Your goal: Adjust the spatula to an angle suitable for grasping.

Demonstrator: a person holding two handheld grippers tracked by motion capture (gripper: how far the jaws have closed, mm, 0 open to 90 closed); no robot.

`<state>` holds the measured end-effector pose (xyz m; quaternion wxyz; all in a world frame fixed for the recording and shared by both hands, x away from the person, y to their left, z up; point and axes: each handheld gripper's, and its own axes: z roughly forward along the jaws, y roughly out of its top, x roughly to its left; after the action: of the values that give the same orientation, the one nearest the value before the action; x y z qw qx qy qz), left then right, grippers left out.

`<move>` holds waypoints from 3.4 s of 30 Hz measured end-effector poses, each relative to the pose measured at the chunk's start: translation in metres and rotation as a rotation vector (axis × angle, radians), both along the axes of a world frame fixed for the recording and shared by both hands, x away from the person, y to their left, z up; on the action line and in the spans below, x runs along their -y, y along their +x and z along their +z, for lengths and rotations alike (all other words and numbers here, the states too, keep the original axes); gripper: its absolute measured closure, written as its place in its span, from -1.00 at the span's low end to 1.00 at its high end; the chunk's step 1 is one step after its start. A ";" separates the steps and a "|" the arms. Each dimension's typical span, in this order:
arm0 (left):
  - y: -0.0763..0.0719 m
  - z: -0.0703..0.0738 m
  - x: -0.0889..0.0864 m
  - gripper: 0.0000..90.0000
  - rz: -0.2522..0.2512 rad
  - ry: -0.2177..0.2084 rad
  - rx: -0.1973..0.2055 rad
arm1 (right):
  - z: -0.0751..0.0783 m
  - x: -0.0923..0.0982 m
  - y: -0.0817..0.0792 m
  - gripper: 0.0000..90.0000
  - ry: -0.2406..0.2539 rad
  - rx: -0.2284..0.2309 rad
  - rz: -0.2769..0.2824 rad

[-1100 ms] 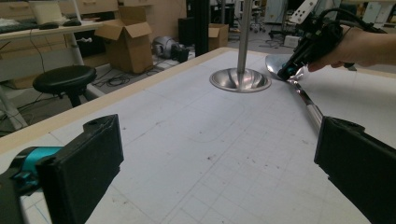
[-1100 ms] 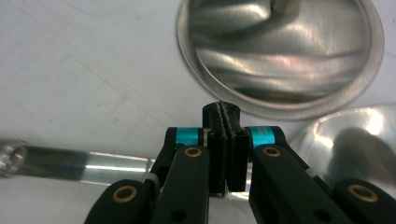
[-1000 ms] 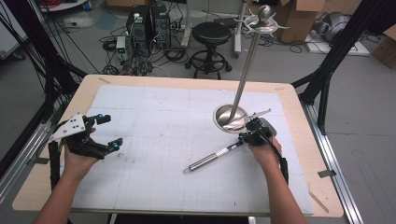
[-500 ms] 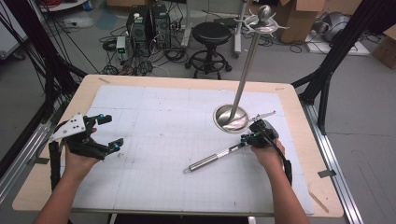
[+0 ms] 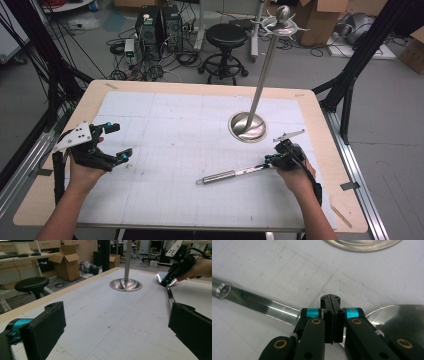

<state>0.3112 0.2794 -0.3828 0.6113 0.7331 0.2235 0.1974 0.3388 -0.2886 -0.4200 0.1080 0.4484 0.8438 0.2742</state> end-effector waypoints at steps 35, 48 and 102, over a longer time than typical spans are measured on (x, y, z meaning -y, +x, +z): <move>0.000 0.001 -0.002 -0.96 0.005 -0.006 0.008 | -0.004 -0.143 -0.052 1.00 0.015 -0.001 0.432; 0.000 0.001 0.000 -0.96 -0.001 -0.002 0.010 | -0.010 -0.150 -0.039 1.00 0.025 0.028 0.383; 0.001 0.001 0.003 -0.96 -0.016 0.006 0.007 | 0.032 -0.115 -0.010 0.41 0.182 0.184 0.243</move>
<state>0.3118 0.2767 -0.3823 0.6115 0.7359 0.2149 0.1959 0.3289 -0.1740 -0.3876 0.1095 0.3241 0.8501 0.4003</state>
